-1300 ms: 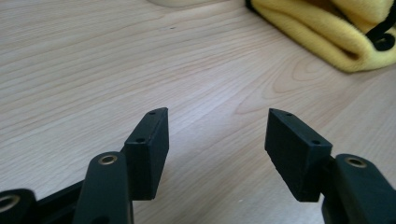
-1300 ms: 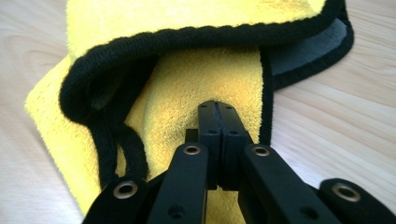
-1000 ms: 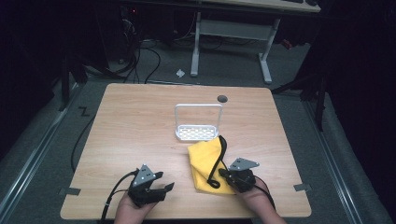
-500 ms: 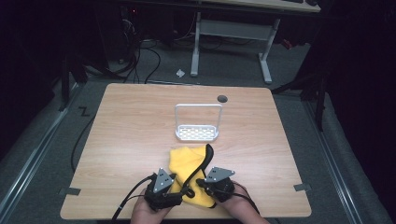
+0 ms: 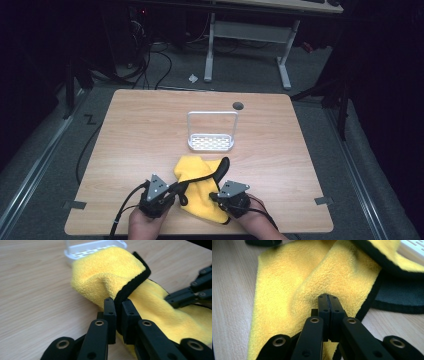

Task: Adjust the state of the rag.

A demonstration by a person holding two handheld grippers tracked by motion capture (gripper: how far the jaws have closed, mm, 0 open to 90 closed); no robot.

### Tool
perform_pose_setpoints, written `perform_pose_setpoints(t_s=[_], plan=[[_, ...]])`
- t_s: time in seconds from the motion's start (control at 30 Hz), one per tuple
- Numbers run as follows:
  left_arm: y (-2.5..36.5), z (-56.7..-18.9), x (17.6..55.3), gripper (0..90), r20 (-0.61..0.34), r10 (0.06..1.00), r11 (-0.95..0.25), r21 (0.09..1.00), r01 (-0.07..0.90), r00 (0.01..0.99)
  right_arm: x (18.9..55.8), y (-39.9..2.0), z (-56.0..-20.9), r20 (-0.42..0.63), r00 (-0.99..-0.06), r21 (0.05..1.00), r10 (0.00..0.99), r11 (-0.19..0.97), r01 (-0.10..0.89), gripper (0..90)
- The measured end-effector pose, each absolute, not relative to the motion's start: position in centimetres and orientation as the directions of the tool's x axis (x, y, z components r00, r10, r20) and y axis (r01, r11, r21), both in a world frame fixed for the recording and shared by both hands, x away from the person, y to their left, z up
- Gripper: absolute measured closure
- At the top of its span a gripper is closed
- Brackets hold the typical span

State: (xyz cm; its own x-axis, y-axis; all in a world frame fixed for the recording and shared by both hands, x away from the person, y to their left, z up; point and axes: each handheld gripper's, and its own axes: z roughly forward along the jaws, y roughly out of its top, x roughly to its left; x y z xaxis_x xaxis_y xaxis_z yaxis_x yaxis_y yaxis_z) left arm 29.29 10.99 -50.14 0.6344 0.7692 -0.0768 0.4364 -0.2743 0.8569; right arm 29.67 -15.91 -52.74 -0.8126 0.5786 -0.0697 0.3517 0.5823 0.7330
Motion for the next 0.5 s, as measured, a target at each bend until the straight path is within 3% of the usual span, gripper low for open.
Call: perform_pose_setpoints(t_s=[0.5], plan=[[16.1, -50.1, 30.8, 83.4, -0.162, 0.823, -0.164, 0.85, 0.5, 0.545, 31.2, -19.2, -52.9, -0.138, -0.716, 0.691, 0.685, 0.584, 0.426, 90.0]])
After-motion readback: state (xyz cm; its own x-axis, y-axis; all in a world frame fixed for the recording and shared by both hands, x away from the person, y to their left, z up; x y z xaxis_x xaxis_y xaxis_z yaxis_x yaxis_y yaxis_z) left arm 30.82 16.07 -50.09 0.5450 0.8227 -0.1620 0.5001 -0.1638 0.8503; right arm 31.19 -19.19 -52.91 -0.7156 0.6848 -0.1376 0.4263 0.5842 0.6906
